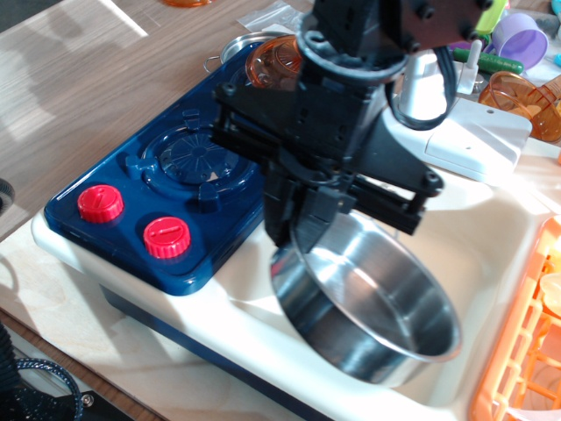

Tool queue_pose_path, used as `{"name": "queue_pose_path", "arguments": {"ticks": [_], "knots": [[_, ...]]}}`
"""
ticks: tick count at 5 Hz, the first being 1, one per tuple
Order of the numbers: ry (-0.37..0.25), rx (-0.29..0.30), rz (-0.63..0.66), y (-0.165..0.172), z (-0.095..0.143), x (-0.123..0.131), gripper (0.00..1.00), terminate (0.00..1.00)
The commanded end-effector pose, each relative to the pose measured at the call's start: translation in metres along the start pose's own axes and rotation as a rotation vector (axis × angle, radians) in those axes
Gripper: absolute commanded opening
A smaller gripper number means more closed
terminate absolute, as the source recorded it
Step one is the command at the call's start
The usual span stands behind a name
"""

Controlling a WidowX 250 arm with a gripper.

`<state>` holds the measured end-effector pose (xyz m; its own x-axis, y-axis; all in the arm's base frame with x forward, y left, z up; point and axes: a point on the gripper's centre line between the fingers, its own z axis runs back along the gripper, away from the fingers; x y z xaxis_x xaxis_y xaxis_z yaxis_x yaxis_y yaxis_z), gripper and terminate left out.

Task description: Put pan on stove from sink

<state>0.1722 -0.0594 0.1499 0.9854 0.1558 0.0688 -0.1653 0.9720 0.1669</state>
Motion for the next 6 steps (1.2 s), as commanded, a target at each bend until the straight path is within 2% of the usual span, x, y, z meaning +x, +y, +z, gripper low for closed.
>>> {"name": "queue_pose_path", "arguments": {"ticks": [1,2,3,5,6], "knots": [[-0.117,-0.064,0.013,0.032,0.015,-0.004,0.0,0.0],[-0.189,-0.093,-0.031,0.056,0.014,0.008,0.0,0.0],[-0.266,-0.071,-0.063,0.074,0.017,0.018,0.0,0.0],[-0.349,-0.1,-0.145,0.113,0.018,0.045,0.0,0.0],[-0.396,-0.115,-0.175,0.122,0.014,0.059,0.0,0.0]]}}
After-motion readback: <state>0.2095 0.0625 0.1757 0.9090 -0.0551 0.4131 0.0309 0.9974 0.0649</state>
